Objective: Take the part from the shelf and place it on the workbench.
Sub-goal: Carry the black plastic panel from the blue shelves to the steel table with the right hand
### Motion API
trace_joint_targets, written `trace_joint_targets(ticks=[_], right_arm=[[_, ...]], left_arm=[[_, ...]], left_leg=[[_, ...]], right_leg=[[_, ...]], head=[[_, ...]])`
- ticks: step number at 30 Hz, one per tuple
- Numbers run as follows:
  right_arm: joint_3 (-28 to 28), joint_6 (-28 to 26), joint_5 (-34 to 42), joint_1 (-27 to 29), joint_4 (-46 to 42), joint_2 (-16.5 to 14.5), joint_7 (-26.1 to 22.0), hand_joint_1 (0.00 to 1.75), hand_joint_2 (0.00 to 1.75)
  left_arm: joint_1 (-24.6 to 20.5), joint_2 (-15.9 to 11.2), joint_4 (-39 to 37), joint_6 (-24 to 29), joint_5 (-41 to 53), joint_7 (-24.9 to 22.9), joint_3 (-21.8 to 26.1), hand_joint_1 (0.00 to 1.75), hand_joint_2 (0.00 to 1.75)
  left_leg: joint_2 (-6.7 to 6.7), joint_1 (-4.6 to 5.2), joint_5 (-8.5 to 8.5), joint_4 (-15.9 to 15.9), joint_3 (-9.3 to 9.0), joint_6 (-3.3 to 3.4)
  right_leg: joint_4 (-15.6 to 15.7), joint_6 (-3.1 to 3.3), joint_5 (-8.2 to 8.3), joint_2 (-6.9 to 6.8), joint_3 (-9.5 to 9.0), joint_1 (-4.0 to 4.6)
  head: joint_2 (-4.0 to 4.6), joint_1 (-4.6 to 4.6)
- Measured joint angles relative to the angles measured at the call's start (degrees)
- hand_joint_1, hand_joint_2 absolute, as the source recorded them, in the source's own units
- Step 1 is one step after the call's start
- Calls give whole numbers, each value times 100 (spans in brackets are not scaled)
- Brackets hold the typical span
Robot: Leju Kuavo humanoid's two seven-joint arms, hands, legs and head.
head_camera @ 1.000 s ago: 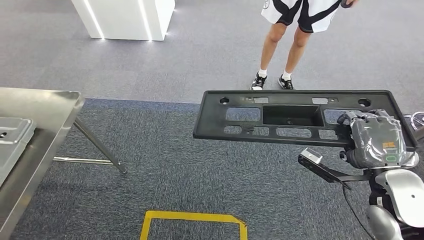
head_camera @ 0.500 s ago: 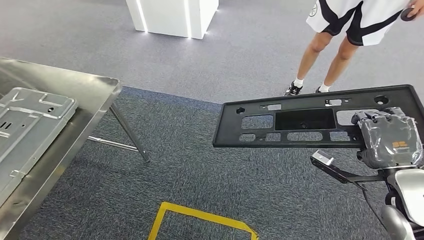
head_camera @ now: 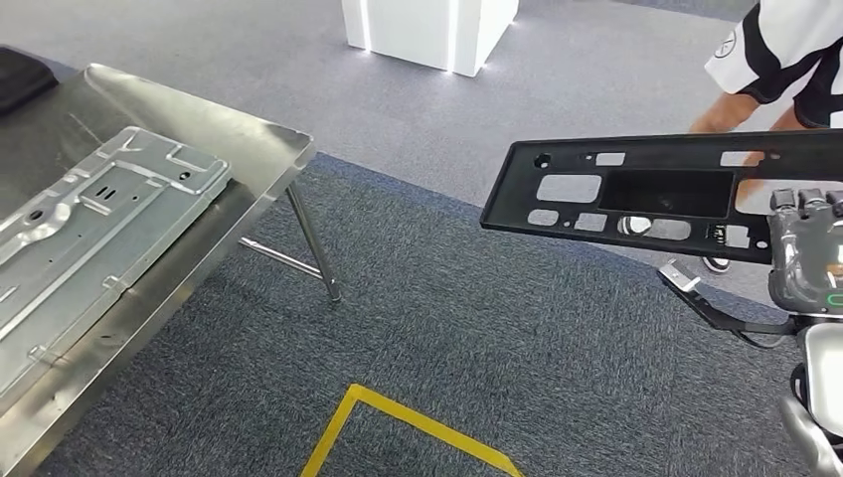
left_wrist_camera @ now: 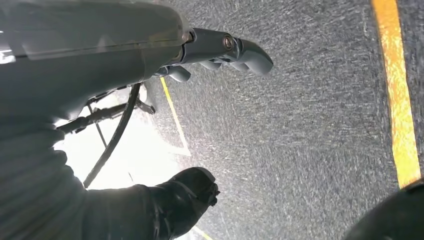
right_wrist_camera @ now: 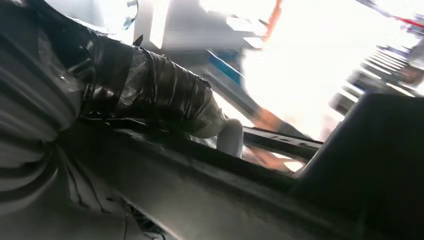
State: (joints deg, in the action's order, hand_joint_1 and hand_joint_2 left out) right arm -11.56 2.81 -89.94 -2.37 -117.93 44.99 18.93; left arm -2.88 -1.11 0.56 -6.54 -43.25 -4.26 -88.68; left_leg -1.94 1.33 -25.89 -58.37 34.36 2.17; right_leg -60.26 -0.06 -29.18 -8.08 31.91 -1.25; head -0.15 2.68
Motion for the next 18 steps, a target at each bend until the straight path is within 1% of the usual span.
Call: trace_joint_targets(ticks=[1, 2, 3, 4, 5, 6, 7, 8, 9, 10, 11, 12, 13, 14, 15, 16, 17, 18], right_arm=[[-80, -9, -1, -24, 11, 105, 49, 175, 175], [-169, -14, -1, -52, 21, 218, 140, 175, 175], [-281, -19, -1, -99, 33, 348, 286, 175, 175], [-417, -22, -1, -163, 46, 490, 472, 175, 175], [-576, -22, -1, -238, 63, 633, 662, 175, 175], [-734, -24, -1, -311, 81, 759, 813, 175, 175], [-887, -28, -1, -373, 101, 869, 915, 175, 175], [-1028, -38, -1, -420, 119, 966, 973, 175, 175], [-1135, -55, -1, -449, 134, 1043, 985, 175, 175], [-1215, -85, 3, -464, 151, 1096, 954, 175, 175], [-1255, -130, 34, -452, 167, 1109, 845, 175, 175], [-1238, -169, 108, -411, 182, 1044, 626, 175, 175], [-1147, -173, 274, -348, 193, 871, 273, 175, 175], [-981, -112, 550, -267, 192, 589, -176, 175, 175], [-773, 9, 896, -175, 179, 239, -612, 175, 175], [-565, 149, 1250, -74, 154, -109, -958, 175, 175], [-377, 278, 1547, 23, 113, -416, -1175, 175, 175], [-221, 364, 1744, 105, 69, -653, -1274, 175, 175]], left_arm=[[-2, 4, -1, -1, 1, 1, -2, 0, 175], [-10, 9, -2, -3, 3, 5, -5, 0, 175], [-19, 15, -2, -5, 7, 12, -8, 0, 175], [-33, 19, -2, -8, 11, 21, -11, 0, 175], [-40, 21, -2, -11, 15, 34, -14, 0, 175], [-43, 22, -2, -12, 17, 47, -17, 0, 175], [-43, 22, -2, -13, 19, 57, -21, 0, 175], [-42, 26, -2, -14, 17, 67, -23, 0, 175], [-40, 29, -2, -15, 15, 74, -26, 0, 175], [-39, 32, -2, -15, 11, 78, -28, 0, 175], [-42, 34, -3, -15, 5, 81, -30, 0, 175], [-44, 34, -3, -14, -4, 83, -31, 0, 175], [-38, 36, -3, -9, -21, 78, -31, 0, 175], [-28, 38, -3, 0, -40, 70, -31, 0, 175], [-15, 40, -2, 10, -63, 60, -30, 0, 175], [-7, 43, -2, 19, -84, 50, -29, 0, 175], [-12, 45, -2, 26, -97, 43, -29, 0, 175], [-22, 46, -2, 29, -108, 38, -29, 0, 175]], left_leg=[[74, -17, 36, 69, -46, 29], [146, -37, 78, 132, -92, 55], [214, -56, 110, 168, -126, 72], [280, -57, 121, 176, -127, 86], [352, -57, 127, 170, -125, 92], [430, -59, 124, 161, -126, 92], [515, -64, 117, 148, -131, 87], [609, -74, 104, 121, -134, 76], [702, -86, 80, 79, -131, 54], [791, -95, 52, 29, -112, 24], [879, -103, 27, -28, -81, -10], [955, -113, 15, -66, -46, -47], [1030, -128, 17, -79, -11, -84], [1106, -147, 26, -81, 21, -120], [1122, -166, 25, -89, 45, -152], [1026, -164, -13, -147, 85, -180], [851, -156, -105, -298, 165, -203], [625, -148, -256, -564, 289, -221]], right_leg=[[-48, -24, -53, 112, 2, -10], [-203, -40, -161, 290, 57, -17], [-473, -47, -317, 507, 178, -28], [-824, -50, -489, 676, 351, -27], [-1175, -58, -618, 759, 536, -28], [-1403, -70, -651, 792, 672, -30], [-1448, -83, -575, 804, 727, -40], [-1264, -99, -387, 820, 675, -58], [-901, -119, -146, 882, 535, -88], [-550, -142, 12, 1016, 390, -114], [-267, -151, 118, 1136, 272, -129], [-117, -151, 142, 1221, 210, -127], [-94, -132, 110, 1241, 199, -102], [-82, -96, 121, 1167, 187, -81], [-68, -55, 129, 1079, 171, -69], [-55, -8, 133, 993, 154, -63], [-42, 36, 136, 902, 138, -65], [-35, 71, 133, 809, 131, -54]], head=[[-1, -1], [-1, -4], [-1, -9], [-1, -11], [-1, -15], [-1, -15], [-1, -14], [-1, -16], [-1, -16], [0, -17], [-1, -17], [-1, -17], [-1, -18], [-1, -17], [-1, -17], [-1, -15], [-1, -11], [-1, -8]])
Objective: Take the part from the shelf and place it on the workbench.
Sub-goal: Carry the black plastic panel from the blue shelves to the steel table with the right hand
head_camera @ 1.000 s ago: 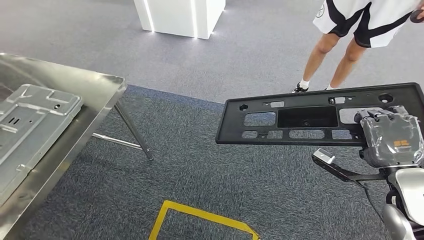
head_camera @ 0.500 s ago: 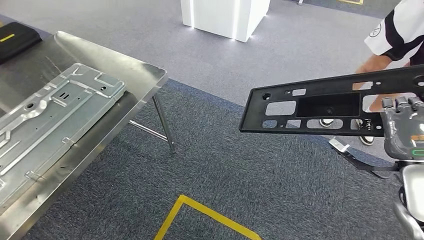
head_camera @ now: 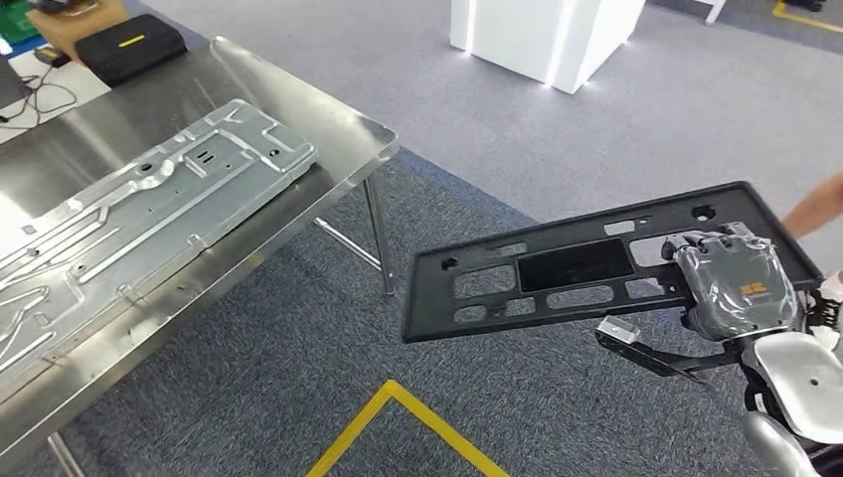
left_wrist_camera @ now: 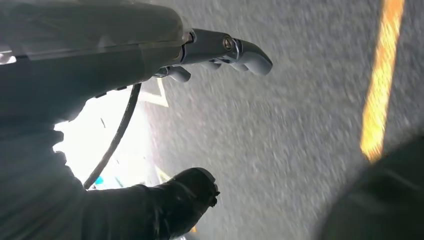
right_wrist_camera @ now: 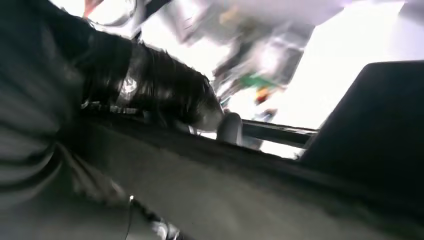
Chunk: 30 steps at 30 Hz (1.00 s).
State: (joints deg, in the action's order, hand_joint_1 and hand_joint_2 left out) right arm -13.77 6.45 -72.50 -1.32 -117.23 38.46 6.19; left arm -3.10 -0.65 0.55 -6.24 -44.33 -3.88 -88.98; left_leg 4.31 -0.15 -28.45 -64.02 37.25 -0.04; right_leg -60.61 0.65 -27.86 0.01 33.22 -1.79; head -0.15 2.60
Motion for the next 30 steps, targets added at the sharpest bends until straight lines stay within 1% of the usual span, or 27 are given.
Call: trace_joint_targets(ticks=[1, 2, 3, 4, 5, 6, 8, 9, 10, 12, 13, 14, 16, 17, 18, 19, 20, 21, 22, 23, 24, 25, 26, 27, 28, 29, 30], right_arm=[[139, 48, 109, 56, -37, -190, -44, 175, 175], [274, 83, 172, 83, -65, -357, -70, 175, 175], [384, 105, 204, 98, -77, -491, -83, 175, 175], [473, 120, 222, 112, -83, -605, -89, 175, 175], [540, 135, 232, 125, -85, -699, -91, 175, 175], [588, 145, 237, 137, -88, -771, -92, 175, 175], [660, 155, 244, 150, -98, -880, -94, 175, 175], [686, 156, 249, 156, -103, -920, -95, 175, 175], [706, 157, 253, 161, -107, -958, -97, 175, 175], [727, 160, 260, 168, -113, -1014, -103, 175, 175], [730, 162, 260, 172, -117, -1033, -107, 175, 175], [739, 164, 260, 176, -125, -1044, -109, 175, 175], [769, 167, 260, 187, -137, -1059, -114, 175, 175], [783, 168, 263, 193, -140, -1067, -121, 175, 175], [792, 172, 268, 199, -140, -1080, -132, 175, 175], [797, 176, 273, 204, -141, -1095, -147, 175, 175], [800, 180, 280, 207, -142, -1109, -161, 175, 175], [806, 183, 284, 207, -144, -1121, -171, 175, 175], [816, 184, 289, 206, -148, -1132, -178, 175, 175], [827, 184, 294, 206, -152, -1143, -180, 175, 175], [846, 185, 299, 205, -163, -1153, -181, 175, 175], [865, 187, 304, 203, -175, -1163, -182, 175, 175], [880, 189, 308, 199, -185, -1172, -188, 175, 175], [897, 190, 311, 191, -195, -1177, -192, 175, 175], [907, 191, 314, 181, -199, -1181, -198, 175, 175], [915, 192, 316, 174, -203, -1189, -203, 175, 175], [925, 192, 319, 168, -207, -1195, -203, 175, 175]], left_arm=[[-11, 1, 0, 2, -5, -2, 1, 0, 175], [-18, 1, 0, 4, -10, -4, 2, 0, 175], [-19, 1, 0, 8, -13, -5, 3, 0, 175], [-19, 1, 0, 11, -15, -6, 4, 0, 175], [-15, -1, -1, 14, -15, -9, 4, 0, 175], [-9, -4, -1, 18, -15, -11, 4, 0, 175], [-2, -18, -3, 20, -15, -16, 4, 0, 175], [-6, -25, -3, 20, -15, -18, 4, 0, 175], [-9, -32, -4, 21, -15, -18, 4, 0, 175], [-11, -43, -5, 23, -15, -20, 4, 0, 175], [-9, -46, -6, 24, -15, -20, 5, 0, 175], [-11, -47, -7, 24, -15, -21, 5, 0, 175], [-21, -44, -7, 25, -15, -22, 7, 0, 175], [-27, -43, -7, 27, -15, -22, 7, 0, 175], [-32, -43, -7, 30, -17, -23, 7, 0, 175], [-34, -43, -7, 32, -20, -23, 7, 0, 175], [-36, -42, -7, 33, -24, -23, 7, 0, 175], [-35, -39, -7, 34, -30, -23, 7, 0, 175], [-34, -37, -7, 33, -38, -23, 7, 0, 175], [-38, -35, -7, 32, -46, -23, 7, 0, 175], [-43, -34, -7, 31, -54, -23, 8, 0, 175], [-40, -35, -7, 28, -63, -24, 9, 0, 175], [-35, -35, -8, 24, -69, -24, 10, 0, 175], [-22, -35, -8, 19, -74, -25, 12, 0, 175], [-9, -33, -8, 14, -80, -27, 14, 0, 175], [-7, -31, -8, 8, -85, -28, 15, 0, 175], [-12, -29, -7, 3, -89, -30, 16, 0, 175]], left_leg=[[-198, 8, -182, -358, 177, -16], [-302, 3, -343, -736, 364, -26], [-349, -2, -433, -1024, 507, -27], [-369, -2, -418, -1124, 556, -19], [-390, 1, -298, -992, 488, -2], [-434, 11, -112, -666, 315, 26], [-683, 77, 178, 113, -89, 105], [-776, 114, 237, 349, -209, 144], [-823, 148, 242, 456, -249, 174], [-684, 155, 268, 517, -267, 223], [-608, 142, 293, 575, -305, 243], [-542, 123, 321, 633, -354, 268], [-418, 98, 354, 694, -416, 300], [-354, 95, 355, 691, -417, 312], [-276, 93, 352, 683, -416, 315], [-192, 90, 345, 670, -418, 313], [-103, 83, 335, 648, -419, 304], [-11, 71, 316, 614, -420, 287], [78, 55, 289, 567, -414, 261], [168, 48, 259, 501, -386, 227], [248, 40, 239, 449, -348, 192], [327, 32, 232, 413, -304, 157], [407, 24, 241, 401, -260, 123], [486, 11, 257, 412, -231, 94], [479, 6, 253, 399, -212, 68], [354, 13, 204, 318, -167, 44], [157, 21, 95, 127, -73, 25]], right_leg=[[0, 28, -11, -91, -5, 19], [0, 46, -21, -182, -10, 40], [0, 59, -31, -270, -17, 58], [0, 68, -44, -355, -27, 73], [0, 72, -57, -432, -41, 85], [0, 72, -72, -502, -61, 93], [1, 55, -106, -622, -102, 108], [3, 37, -120, -675, -116, 113], [8, 14, -131, -730, -127, 113], [28, -44, -152, -826, -161, 106], [10, -75, -180, -743, -179, 92], [-82, -97, -252, -577, -162, 80], [-592, -122, -534, -154, 61, 56], [-952, -128, -695, -52, 251, 52], [-1257, -140, -788, -16, 425, 47], [-1408, -153, -777, -7, 532, 38], [-1347, -167, -650, -1, 537, 27], [-1092, -185, -435, 29, 445, 8], [-749, -203, -242, 125, 297, -18], [-428, -220, -116, 284, 164, -40], [-220, -226, -58, 420, 79, -54], [-131, -220, -72, 510, 47, -55], [-113, -199, -86, 515, 51, -39], [-113, -165, -82, 433, 43, -39], [-88, -131, -75, 347, 20, -36], [-61, -93, -66, 259, -9, -35], [-36, -61, -59, 168, -35, -36]], head=[[0, 2], [0, 3], [0, 3], [0, 3], [0, 3], [0, 3], [0, 2], [0, 2], [0, 2], [0, 1], [0, -2], [0, -3], [0, -10], [0, -10], [0, -13], [0, -11], [0, -12], [0, -12], [0, -13], [0, -16], [0, -16], [0, -21], [0, -26], [0, -27], [0, -31], [0, -20], [0, -9]])
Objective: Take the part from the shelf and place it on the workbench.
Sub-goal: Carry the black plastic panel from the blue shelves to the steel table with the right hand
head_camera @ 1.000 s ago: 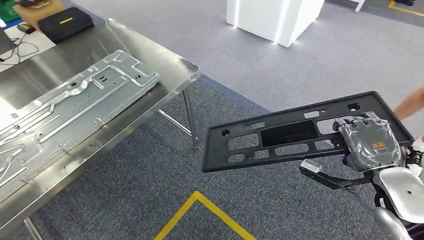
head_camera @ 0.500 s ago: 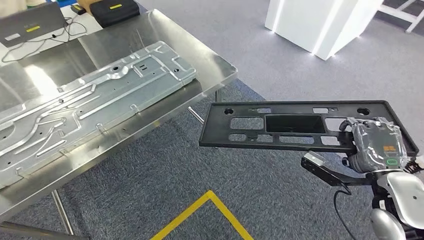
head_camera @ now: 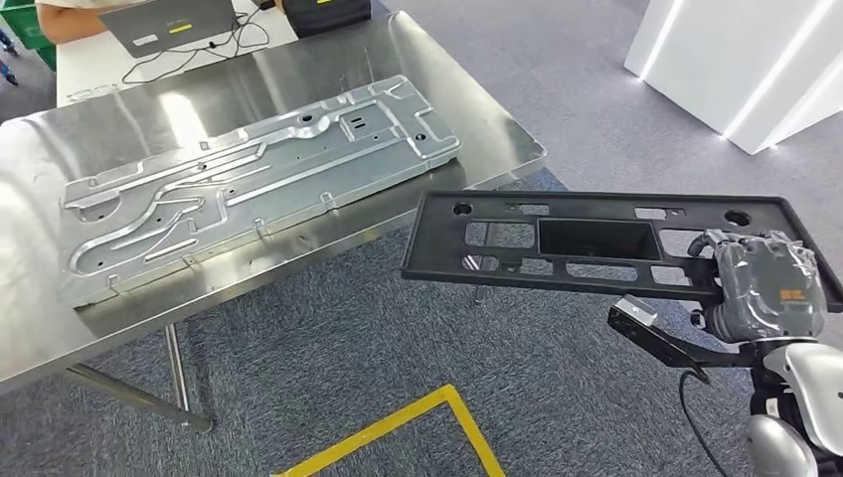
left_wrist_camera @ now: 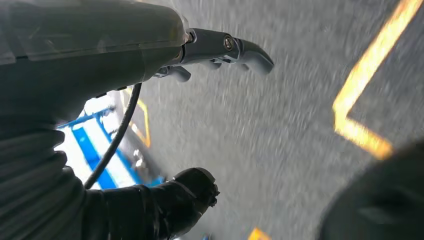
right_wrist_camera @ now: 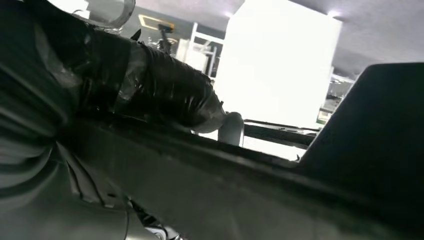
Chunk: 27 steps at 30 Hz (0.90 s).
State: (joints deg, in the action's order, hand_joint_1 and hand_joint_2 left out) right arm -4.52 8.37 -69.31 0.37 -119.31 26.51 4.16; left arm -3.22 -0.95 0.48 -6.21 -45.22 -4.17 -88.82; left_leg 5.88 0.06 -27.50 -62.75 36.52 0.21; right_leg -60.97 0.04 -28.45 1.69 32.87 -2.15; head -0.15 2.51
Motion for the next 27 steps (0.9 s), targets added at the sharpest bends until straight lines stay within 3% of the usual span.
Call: trace_joint_targets(ticks=[2, 4, 5, 7, 8, 10, 11, 13, 15, 17, 19, 20, 22, 24, 26, 27], right_arm=[[15, 1, 4, -1, -5, -13, -3, 175, 175], [22, 2, 4, -1, -5, -20, -8, 175, 175], [22, 3, 3, -2, -5, -25, -10, 175, 175], [22, 4, 2, -4, -9, -33, -11, 175, 175], [22, 4, 2, -5, -14, -37, -11, 175, 175], [27, 4, 2, -10, -23, -42, -11, 175, 175], [29, 4, 2, -13, -25, -46, -11, 175, 175], [31, 4, 2, -26, -32, -52, -11, 175, 175], [37, 4, 2, -36, -43, -55, -14, 175, 175], [48, 6, 2, -35, -49, -56, -15, 175, 175], [52, 9, 2, -29, -46, -57, -14, 175, 175], [52, 10, 2, -26, -45, -58, -15, 175, 175], [52, 15, 2, -29, -45, -58, -16, 175, 175], [51, 21, 2, -51, -43, -61, -16, 175, 175], [41, 35, -8, -104, -35, -72, -16, 175, 175], [27, 47, -25, -159, -28, -85, -16, 175, 175]], left_arm=[[-17, 3, 1, -6, -6, -3, 2, 0, 175], [-23, 3, 1, -7, -13, -4, 3, 0, 175], [-22, 2, 1, -7, -16, -4, 4, 0, 175], [-18, 1, 0, -7, -20, -5, 5, 0, 175], [-17, -8, -1, -7, -20, -6, 5, 0, 175], [-20, -25, -3, -7, -20, -8, 6, 0, 175], [-18, -34, -4, -7, -21, -9, 7, 0, 175], [-6, -38, -4, -4, -21, -9, 8, 0, 175], [-13, -38, -4, -2, -21, -9, 8, 0, 175], [-31, -37, -4, -3, -21, -9, 8, 0, 175], [-39, -37, -4, -3, -22, -9, 9, 0, 175], [-39, -37, -4, -3, -22, -9, 10, 0, 175], [-37, -35, -4, -5, -22, -9, 10, 0, 175], [-37, -30, -4, -13, -26, -9, 10, 0, 175], [-34, -30, -4, -28, -33, -9, 10, 0, 175], [-30, -31, -5, -38, -37, -11, 10, 0, 175]], left_leg=[[-419, 4, -331, -671, 336, -28], [-536, -8, -504, -1229, 636, -24], [-550, -7, -439, -1238, 648, -8], [-629, 15, -69, -663, 353, 57], [-756, 51, 74, -277, 149, 103], [-940, 129, 197, 213, -100, 185], [-953, 162, 171, 269, -117, 210], [-812, 159, 203, 350, -148, 246], [-681, 114, 249, 465, -236, 293], [-553, 86, 269, 512, -284, 329], [-407, 84, 261, 500, -286, 339], [-326, 82, 254, 485, -288, 337], [-151, 74, 222, 432, -300, 316], [12, 70, 181, 357, -282, 270], [157, 57, 178, 319, -218, 204], [229, 48, 191, 318, -179, 169]], right_leg=[[15, 42, -8, -182, -16, 40], [15, 62, -27, -366, -21, 78], [15, 68, -41, -453, -32, 92], [15, 70, -80, -613, -83, 112], [17, 63, -103, -688, -115, 123], [24, 28, -139, -819, -153, 134], [34, 4, -150, -885, -165, 134], [53, -54, -178, -949, -216, 127], [-128, -98, -319, -671, -181, 114], [-734, -118, -624, -295, 118, 96], [-1346, -141, -806, -191, 481, 85], [-1419, -153, -740, -183, 561, 78], [-961, -168, -312, -125, 430, 55], [-299, -162, -3, 121, 166, 20], [-27, -138, 8, 261, 49, 26], [17, -120, 8, 217, 31, 37]], head=[[0, 22], [0, 24], [0, 24], [0, 24], [0, 23], [0, 22], [0, 21], [0, 19], [0, 12], [0, 6], [0, 5], [0, 6], [0, 5], [0, 5], [0, 5], [0, 3]])
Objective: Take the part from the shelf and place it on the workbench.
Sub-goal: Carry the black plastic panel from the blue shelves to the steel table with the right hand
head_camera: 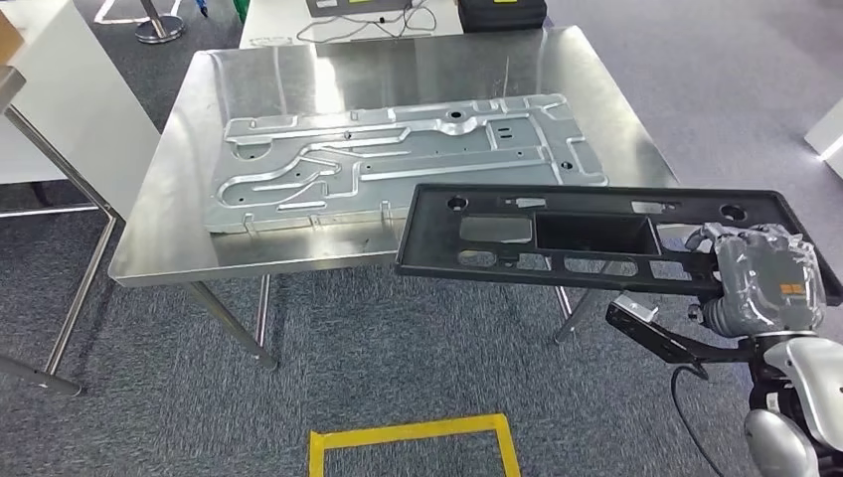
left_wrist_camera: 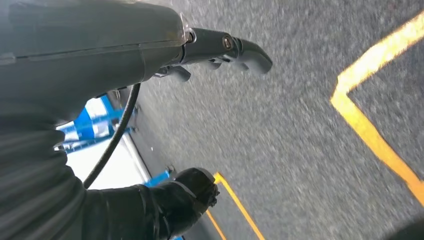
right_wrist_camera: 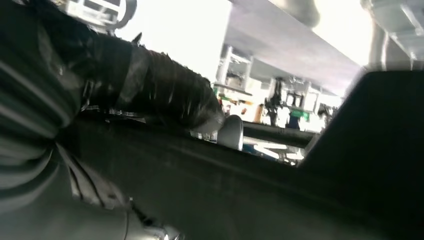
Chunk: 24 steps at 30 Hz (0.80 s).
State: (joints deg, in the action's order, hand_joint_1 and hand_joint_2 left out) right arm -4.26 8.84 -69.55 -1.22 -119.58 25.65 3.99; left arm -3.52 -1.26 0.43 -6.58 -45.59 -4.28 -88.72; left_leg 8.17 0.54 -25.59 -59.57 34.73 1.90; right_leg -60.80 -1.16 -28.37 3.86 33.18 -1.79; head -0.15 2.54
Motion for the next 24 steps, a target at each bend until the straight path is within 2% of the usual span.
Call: trace_joint_targets(ticks=[1, 2, 3, 5, 6, 7, 8, 9, 10, 12, 13, 14, 16, 17, 19, 20, 21, 22, 23, 24], right_arm=[[-28, 17, -29, -79, 16, -25, 0, 175, 175], [-70, 35, -68, -185, 39, -61, 2, 175, 175], [-126, 51, -117, -305, 72, -112, 9, 175, 175], [-265, 80, -218, -561, 162, -228, 39, 175, 175], [-348, 96, -268, -680, 217, -289, 66, 175, 175], [-436, 112, -307, -777, 271, -338, 97, 175, 175], [-519, 127, -334, -845, 319, -378, 136, 175, 175], [-584, 138, -361, -880, 351, -404, 185, 175, 175], [-622, 146, -381, -882, 361, -416, 242, 175, 175], [-616, 158, -411, -813, 312, -414, 343, 175, 175], [-590, 166, -417, -771, 273, -407, 372, 175, 175], [-561, 171, -417, -736, 239, -399, 383, 175, 175], [-523, 182, -417, -697, 189, -391, 385, 175, 175], [-515, 187, -417, -682, 170, -390, 385, 175, 175], [-499, 198, -417, -660, 137, -379, 378, 175, 175], [-492, 209, -415, -654, 131, -372, 370, 175, 175], [-487, 219, -406, -647, 128, -364, 350, 175, 175], [-485, 225, -376, -637, 131, -359, 310, 175, 175], [-482, 225, -330, -628, 135, -351, 254, 175, 175], [-478, 217, -272, -622, 140, -333, 186, 175, 175]], left_arm=[[9, -10, -1, -13, -1, -3, 0, 0, 175], [15, -18, -3, -27, -1, -7, 0, 0, 175], [8, -27, -4, -38, -1, -11, -1, 0, 175], [-22, -41, -5, -31, 6, -22, -2, 0, 175], [-40, -45, -5, -3, 10, -27, -2, 0, 175], [-52, -49, -5, 42, 15, -31, -2, 0, 175], [-61, -52, -5, 119, 21, -33, -3, 0, 175], [-65, -56, -5, 235, 36, -31, -4, 0, 175], [-67, -60, -5, 400, 62, -23, -6, 0, 175], [-62, -64, -6, 766, 120, -5, -15, 0, 175], [-59, -64, -7, 902, 140, 1, -21, 0, 175], [-51, -64, -7, 977, 149, 2, -27, 0, 175], [-29, -64, -8, 1022, 156, 2, -34, 0, 175], [-18, -63, -7, 1028, 156, 2, -36, 0, 175], [-25, -60, -7, 1007, 163, -1, -38, 0, 175], [-34, -58, -7, 978, 168, -6, -39, 0, 175], [-48, -58, -8, 937, 178, -16, -39, 0, 175], [-60, -57, -7, 894, 199, -30, -40, 0, 175], [-68, -57, -7, 851, 225, -45, -40, 0, 175], [-73, -56, -6, 814, 258, -59, -41, 0, 175]], left_leg=[[49, -9, 9, 10, 21, -34], [-6, -4, -10, -19, 43, -63], [-149, 2, -80, -142, 109, -92], [-546, -5, -354, -700, 391, -147], [-667, -25, -502, -1074, 597, -172], [-722, -44, -584, -1367, 766, -192], [-751, -59, -563, -1482, 848, -207], [-778, -69, -443, -1391, 823, -214], [-832, -72, -242, -1083, 677, -210], [-1077, -39, 70, -329, 299, -163], [-1163, -17, 134, -93, 177, -128], [-1205, 12, 128, 5, 129, -93], [-1089, 30, 109, 21, 118, -27], [-1025, 21, 111, 51, 95, 1], [-907, -15, 123, 115, 35, 65], [-849, -21, 124, 128, 19, 88], [-791, -20, 119, 127, 13, 110], [-732, -16, 111, 123, 8, 126], [-671, -10, 100, 115, -1, 138], [-613, -7, 85, 104, -16, 147]], right_leg=[[15, 29, 12, -72, -10, -11], [47, 65, 25, -137, -31, -23], [84, 106, 38, -210, -53, -34], [127, 164, 44, -357, -88, -23], [129, 176, 36, -440, -97, -13], [128, 178, 25, -523, -105, -5], [127, 176, 8, -613, -120, -2], [127, 168, -13, -704, -143, -1], [126, 154, -40, -793, -177, -1], [126, 106, -107, -970, -251, 15], [127, 77, -135, -1044, -282, 29], [131, 48, -157, -1111, -305, 46], [156, -6, -187, -1213, -356, 60], [142, -35, -220, -1163, -376, 53], [-142, -72, -408, -835, -277, 24], [-464, -78, -562, -623, -117, 13], [-852, -80, -716, -491, 101, 11], [-1201, -85, -810, -429, 319, 14], [-1405, -88, -802, -405, 477, 16], [-1394, -86, -671, -397, 538, 17]], head=[[0, -1], [0, -2], [0, 4], [0, 15], [0, 20], [0, 20], [0, 21], [0, 21], [0, 21], [0, 19], [0, 18], [0, 15], [0, 14], [0, 11], [0, 9], [0, 7], [0, 7], [0, 7], [0, 7], [0, 6]])
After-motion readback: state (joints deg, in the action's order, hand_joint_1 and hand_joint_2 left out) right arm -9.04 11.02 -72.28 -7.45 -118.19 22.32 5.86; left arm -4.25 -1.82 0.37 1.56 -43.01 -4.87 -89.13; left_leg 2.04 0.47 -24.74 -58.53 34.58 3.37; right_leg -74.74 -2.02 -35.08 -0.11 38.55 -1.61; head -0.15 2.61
